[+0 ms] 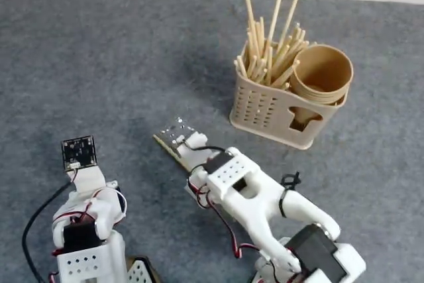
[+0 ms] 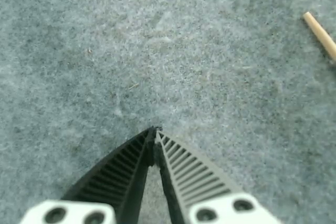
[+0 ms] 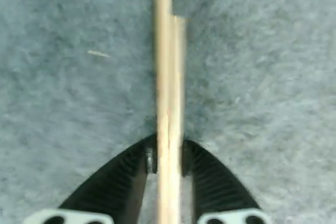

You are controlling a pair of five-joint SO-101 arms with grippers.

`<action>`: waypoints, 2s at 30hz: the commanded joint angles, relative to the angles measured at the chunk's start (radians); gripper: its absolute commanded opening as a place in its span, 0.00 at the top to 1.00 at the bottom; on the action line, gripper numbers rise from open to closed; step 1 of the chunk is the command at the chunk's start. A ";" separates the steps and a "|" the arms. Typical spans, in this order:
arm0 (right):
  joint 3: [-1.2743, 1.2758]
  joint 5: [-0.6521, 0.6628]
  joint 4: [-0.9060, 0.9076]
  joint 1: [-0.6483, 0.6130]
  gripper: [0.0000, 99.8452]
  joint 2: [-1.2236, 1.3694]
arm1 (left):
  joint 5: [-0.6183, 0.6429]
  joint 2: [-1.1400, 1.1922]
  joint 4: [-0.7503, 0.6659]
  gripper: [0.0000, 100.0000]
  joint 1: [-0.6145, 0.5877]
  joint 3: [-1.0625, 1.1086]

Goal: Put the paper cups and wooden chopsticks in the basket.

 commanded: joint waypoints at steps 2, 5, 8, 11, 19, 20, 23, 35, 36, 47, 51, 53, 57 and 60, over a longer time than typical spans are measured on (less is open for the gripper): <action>-0.044 0.003 0.038 -0.012 1.00 0.021 | 0.000 -0.012 0.008 0.99 0.024 0.019; -0.044 0.003 0.045 0.005 0.99 -0.013 | 0.000 -0.012 0.008 0.99 0.024 0.019; -0.038 0.003 0.045 0.036 0.99 -0.088 | 0.000 -0.012 0.008 0.99 0.024 0.019; -0.030 0.000 0.047 0.065 0.99 -0.186 | 0.000 -0.012 0.008 0.99 0.024 0.019; 0.096 -0.003 0.042 0.085 0.99 -0.432 | 0.000 -0.012 0.008 0.99 0.024 0.019; 0.096 -0.003 0.045 0.085 0.99 -0.463 | 0.000 -0.012 0.008 0.99 0.024 0.019; 0.097 -0.003 0.081 0.087 0.99 -0.556 | 0.000 -0.012 0.008 0.99 0.024 0.019; 0.053 0.003 0.182 0.085 0.99 -0.997 | 0.000 -0.012 0.008 0.99 0.024 0.019; 0.024 0.003 0.185 0.085 0.99 -1.030 | 0.000 -0.012 0.008 0.99 0.024 0.019; -0.367 0.049 0.084 0.145 0.99 -1.119 | 0.000 -0.012 0.008 0.99 0.024 0.019; -0.412 0.170 -0.159 0.265 0.99 -1.104 | 0.000 -0.012 0.008 0.99 0.024 0.019; -0.414 0.198 -0.262 0.325 0.99 -1.066 | 0.000 -0.012 0.008 0.99 0.024 0.019; -0.414 0.199 -0.417 0.455 0.99 -0.969 | 0.000 -0.012 0.008 0.99 0.024 0.019; -0.414 0.192 -0.492 0.526 0.99 -0.912 | 0.000 -0.012 0.008 0.99 0.024 0.019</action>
